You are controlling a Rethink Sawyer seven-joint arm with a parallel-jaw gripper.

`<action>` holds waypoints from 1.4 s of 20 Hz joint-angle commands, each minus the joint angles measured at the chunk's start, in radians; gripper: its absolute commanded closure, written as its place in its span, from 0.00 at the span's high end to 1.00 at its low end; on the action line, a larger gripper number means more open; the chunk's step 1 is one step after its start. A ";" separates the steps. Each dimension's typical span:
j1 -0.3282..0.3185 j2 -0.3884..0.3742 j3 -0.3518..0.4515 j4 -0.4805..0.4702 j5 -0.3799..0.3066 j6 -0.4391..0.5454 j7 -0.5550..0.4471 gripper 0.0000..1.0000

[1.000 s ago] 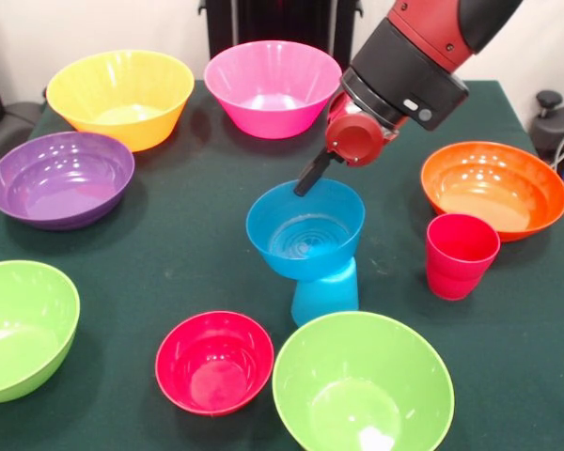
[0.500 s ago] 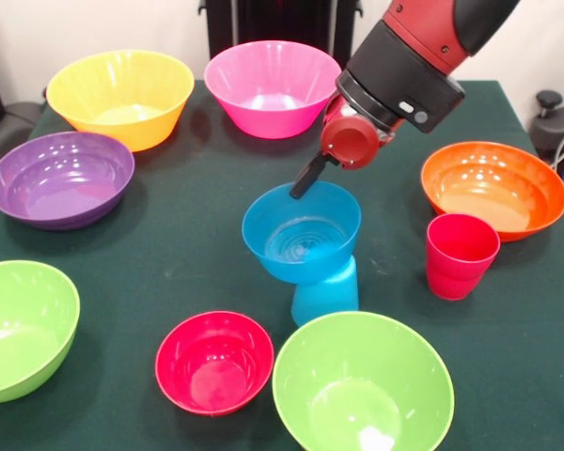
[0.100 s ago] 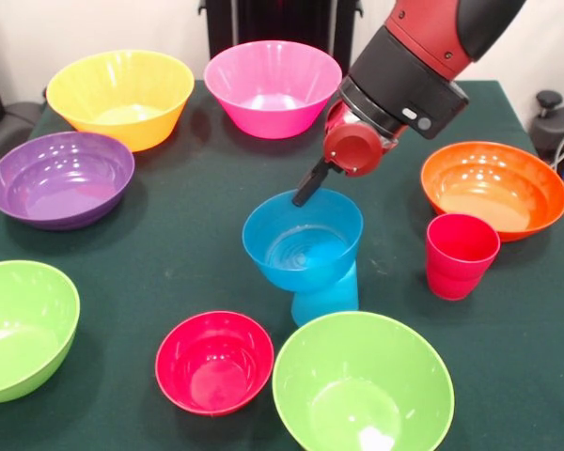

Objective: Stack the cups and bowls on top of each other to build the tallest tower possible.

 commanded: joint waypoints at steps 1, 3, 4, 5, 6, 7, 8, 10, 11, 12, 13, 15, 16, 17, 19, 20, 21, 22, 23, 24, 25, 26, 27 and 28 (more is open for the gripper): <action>-0.026 0.077 0.082 -0.118 -0.057 0.109 0.254 0.00; -0.028 0.084 0.072 -0.129 -0.058 0.124 0.265 0.00; -0.028 0.086 0.069 -0.133 -0.058 0.129 0.269 0.00; -0.028 0.091 0.062 -0.140 -0.059 0.141 0.277 0.00; -0.028 0.093 0.059 -0.143 -0.058 0.146 0.281 0.00; -0.027 0.096 0.053 -0.149 -0.059 0.158 0.290 0.00; -0.027 0.097 0.050 -0.152 -0.059 0.165 0.293 0.00; -0.025 0.099 0.044 -0.156 -0.061 0.186 0.300 0.00; -0.022 0.099 0.041 -0.156 -0.062 0.197 0.304 0.00; -0.020 0.099 0.041 -0.154 -0.062 0.200 0.305 0.00; -0.017 0.097 0.043 -0.148 -0.063 0.203 0.303 0.00; -0.012 0.096 0.044 -0.142 -0.065 0.203 0.299 0.00; -0.010 0.096 0.044 -0.139 -0.066 0.203 0.297 0.00; -0.008 0.096 0.044 -0.137 -0.065 0.204 0.298 0.00; -0.005 0.095 0.043 -0.135 -0.064 0.211 0.303 0.00; -0.004 0.095 0.043 -0.134 -0.062 0.212 0.302 0.00; -0.001 0.091 0.046 -0.130 -0.061 0.213 0.301 0.00; 0.000 0.090 0.046 -0.128 -0.060 0.215 0.300 0.00; 0.004 0.087 0.049 -0.123 -0.060 0.217 0.298 0.00; 0.005 0.085 0.050 -0.120 -0.060 0.217 0.295 0.00; 0.008 0.082 0.054 -0.114 -0.060 0.213 0.290 0.00; 0.009 0.081 0.055 -0.111 -0.059 0.210 0.287 0.00; 0.011 0.079 0.058 -0.106 -0.059 0.204 0.282 0.00; 0.012 0.079 0.059 -0.105 -0.059 0.202 0.281 0.00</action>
